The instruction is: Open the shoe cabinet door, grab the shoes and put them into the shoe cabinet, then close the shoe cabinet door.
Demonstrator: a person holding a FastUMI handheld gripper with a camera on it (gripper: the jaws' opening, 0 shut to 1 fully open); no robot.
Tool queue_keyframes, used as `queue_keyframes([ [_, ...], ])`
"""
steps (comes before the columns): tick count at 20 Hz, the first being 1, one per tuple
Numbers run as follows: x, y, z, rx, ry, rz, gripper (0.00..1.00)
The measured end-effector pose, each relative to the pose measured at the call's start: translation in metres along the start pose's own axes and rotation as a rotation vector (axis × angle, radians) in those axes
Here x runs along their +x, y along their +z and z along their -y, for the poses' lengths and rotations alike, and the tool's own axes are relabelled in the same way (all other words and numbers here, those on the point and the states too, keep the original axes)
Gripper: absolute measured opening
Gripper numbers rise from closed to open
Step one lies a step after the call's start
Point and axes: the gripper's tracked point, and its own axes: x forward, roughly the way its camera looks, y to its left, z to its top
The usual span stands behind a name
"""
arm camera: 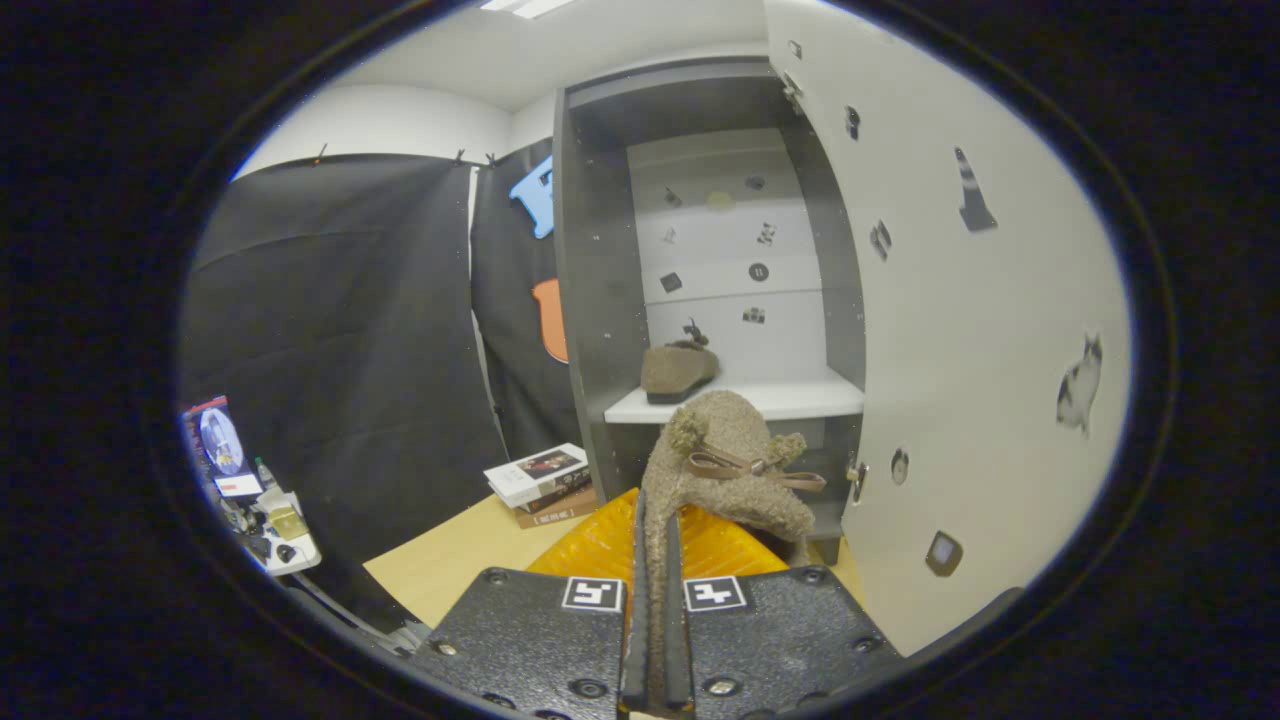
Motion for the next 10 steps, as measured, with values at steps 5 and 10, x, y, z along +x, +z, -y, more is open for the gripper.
queue_keyframes([
  [5,-0.017,0.08,-0.03,-0.033,0.069,0.036,0.1],
  [10,0.001,0.133,-0.032,-0.03,0.014,-0.014,0.1],
])
